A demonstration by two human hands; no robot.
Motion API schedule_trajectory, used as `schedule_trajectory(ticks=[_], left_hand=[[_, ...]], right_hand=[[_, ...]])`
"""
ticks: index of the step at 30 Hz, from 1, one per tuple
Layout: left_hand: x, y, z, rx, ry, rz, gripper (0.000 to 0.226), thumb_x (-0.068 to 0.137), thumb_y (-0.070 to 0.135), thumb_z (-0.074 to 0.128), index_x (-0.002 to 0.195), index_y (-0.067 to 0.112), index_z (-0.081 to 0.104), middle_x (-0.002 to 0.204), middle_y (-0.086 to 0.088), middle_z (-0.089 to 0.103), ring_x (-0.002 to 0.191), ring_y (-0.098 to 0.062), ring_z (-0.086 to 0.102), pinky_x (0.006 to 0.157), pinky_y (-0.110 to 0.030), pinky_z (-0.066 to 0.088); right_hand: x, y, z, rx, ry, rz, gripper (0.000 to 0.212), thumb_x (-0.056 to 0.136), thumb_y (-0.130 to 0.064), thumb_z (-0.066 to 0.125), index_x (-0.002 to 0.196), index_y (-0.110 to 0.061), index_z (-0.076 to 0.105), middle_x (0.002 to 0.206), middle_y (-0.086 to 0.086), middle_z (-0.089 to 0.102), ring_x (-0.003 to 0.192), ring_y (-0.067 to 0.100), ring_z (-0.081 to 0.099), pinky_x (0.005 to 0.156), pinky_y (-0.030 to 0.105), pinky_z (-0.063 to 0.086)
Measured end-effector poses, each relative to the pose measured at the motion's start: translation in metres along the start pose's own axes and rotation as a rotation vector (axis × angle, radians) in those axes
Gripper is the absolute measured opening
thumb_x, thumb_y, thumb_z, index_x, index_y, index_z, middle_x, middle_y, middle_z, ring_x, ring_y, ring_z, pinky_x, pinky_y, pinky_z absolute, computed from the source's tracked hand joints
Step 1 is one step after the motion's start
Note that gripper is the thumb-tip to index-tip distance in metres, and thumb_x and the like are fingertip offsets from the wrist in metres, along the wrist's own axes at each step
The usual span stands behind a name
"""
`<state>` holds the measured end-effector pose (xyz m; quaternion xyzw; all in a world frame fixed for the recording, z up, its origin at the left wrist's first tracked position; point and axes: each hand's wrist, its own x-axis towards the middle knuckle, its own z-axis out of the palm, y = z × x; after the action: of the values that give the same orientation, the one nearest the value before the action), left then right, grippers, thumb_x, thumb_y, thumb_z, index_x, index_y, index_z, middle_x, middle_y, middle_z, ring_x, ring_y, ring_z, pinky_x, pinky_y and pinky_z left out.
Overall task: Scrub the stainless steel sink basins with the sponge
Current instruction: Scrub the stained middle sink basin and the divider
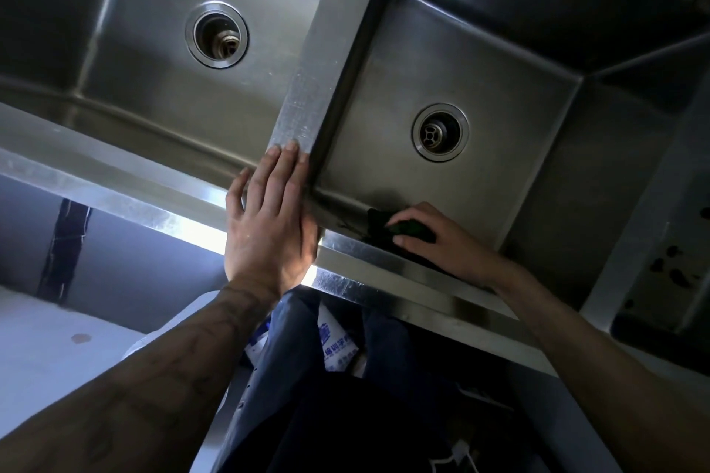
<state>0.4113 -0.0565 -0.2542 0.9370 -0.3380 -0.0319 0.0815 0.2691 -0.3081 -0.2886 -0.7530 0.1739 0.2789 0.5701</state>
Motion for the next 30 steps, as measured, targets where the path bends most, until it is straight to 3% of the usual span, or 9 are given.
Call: schedule_trajectory(ticks=[5, 10, 13, 16, 18, 22, 25, 28, 30], left_hand=[[-0.001, 0.0, 0.001, -0.011, 0.009, 0.002, 0.069, 0.098, 0.035, 0.043, 0.163, 0.011, 0.036, 0.175, -0.003, 0.026, 0.162, -0.022, 0.022, 0.128, -0.048, 0.02], [-0.001, -0.002, 0.003, -0.012, 0.023, 0.007, 0.07, 0.098, 0.034, 0.043, 0.164, 0.012, 0.034, 0.175, -0.002, 0.024, 0.163, -0.021, 0.02, 0.128, -0.047, 0.019], [-0.001, -0.002, 0.003, -0.01, 0.02, 0.004, 0.07, 0.098, 0.034, 0.043, 0.164, 0.012, 0.034, 0.175, -0.002, 0.024, 0.163, -0.021, 0.02, 0.129, -0.046, 0.016], [-0.001, -0.001, 0.003, -0.027, 0.028, 0.0, 0.071, 0.096, 0.032, 0.045, 0.164, 0.013, 0.034, 0.175, -0.002, 0.026, 0.162, -0.021, 0.022, 0.128, -0.048, 0.021], [-0.001, -0.001, 0.002, -0.025, 0.026, 0.004, 0.073, 0.095, 0.032, 0.046, 0.164, 0.013, 0.033, 0.175, -0.002, 0.025, 0.162, -0.022, 0.022, 0.128, -0.049, 0.023], [-0.001, -0.002, 0.002, -0.018, 0.009, 0.01, 0.074, 0.095, 0.033, 0.045, 0.165, 0.013, 0.03, 0.176, -0.003, 0.023, 0.163, -0.022, 0.02, 0.128, -0.049, 0.02], [-0.001, -0.001, 0.002, -0.02, 0.016, 0.004, 0.074, 0.095, 0.033, 0.045, 0.165, 0.013, 0.031, 0.175, -0.002, 0.024, 0.163, -0.021, 0.02, 0.128, -0.047, 0.018], [-0.001, 0.0, 0.002, -0.028, 0.012, -0.003, 0.074, 0.095, 0.032, 0.045, 0.164, 0.013, 0.032, 0.175, -0.003, 0.024, 0.163, -0.021, 0.02, 0.128, -0.048, 0.019], [-0.001, -0.001, 0.001, -0.035, 0.006, -0.001, 0.074, 0.095, 0.033, 0.045, 0.165, 0.012, 0.031, 0.175, -0.003, 0.024, 0.163, -0.021, 0.02, 0.127, -0.048, 0.02]], right_hand=[[0.017, 0.02, -0.007, -0.154, -0.094, 0.217, 0.029, 0.101, -0.024, 0.065, 0.129, -0.015, 0.065, 0.13, 0.009, 0.057, 0.13, 0.025, 0.05, 0.108, 0.02, 0.033], [-0.021, 0.014, -0.018, 0.02, -0.078, 0.116, 0.026, 0.091, -0.057, 0.067, 0.114, -0.045, 0.066, 0.118, -0.024, 0.056, 0.118, -0.002, 0.055, 0.101, 0.007, 0.037], [-0.02, 0.022, -0.022, -0.009, -0.086, 0.19, 0.022, 0.098, -0.04, 0.066, 0.12, -0.039, 0.064, 0.129, -0.013, 0.056, 0.124, 0.004, 0.054, 0.103, 0.012, 0.035], [-0.008, 0.035, -0.025, -0.136, -0.116, 0.261, 0.027, 0.101, -0.019, 0.064, 0.128, -0.014, 0.064, 0.127, 0.002, 0.057, 0.128, 0.025, 0.054, 0.096, 0.013, 0.033], [-0.017, 0.035, -0.028, -0.125, -0.075, 0.264, 0.022, 0.099, -0.021, 0.067, 0.12, -0.022, 0.067, 0.125, 0.0, 0.06, 0.123, 0.02, 0.057, 0.095, 0.014, 0.036], [-0.062, 0.027, -0.036, -0.001, 0.005, 0.19, 0.023, 0.089, -0.05, 0.068, 0.11, -0.042, 0.068, 0.117, -0.019, 0.059, 0.115, 0.0, 0.058, 0.098, 0.008, 0.039], [-0.054, 0.037, -0.036, -0.019, -0.004, 0.26, 0.016, 0.096, -0.038, 0.068, 0.111, -0.044, 0.066, 0.126, -0.008, 0.06, 0.119, 0.006, 0.057, 0.102, 0.015, 0.039], [-0.038, 0.051, -0.035, -0.155, -0.068, 0.352, 0.022, 0.1, -0.024, 0.065, 0.123, -0.026, 0.065, 0.133, 0.012, 0.058, 0.126, 0.021, 0.054, 0.112, 0.028, 0.037], [-0.051, 0.048, -0.039, -0.146, -0.029, 0.332, 0.018, 0.098, -0.033, 0.067, 0.115, -0.039, 0.065, 0.128, 0.0, 0.06, 0.12, 0.011, 0.056, 0.108, 0.023, 0.038]])
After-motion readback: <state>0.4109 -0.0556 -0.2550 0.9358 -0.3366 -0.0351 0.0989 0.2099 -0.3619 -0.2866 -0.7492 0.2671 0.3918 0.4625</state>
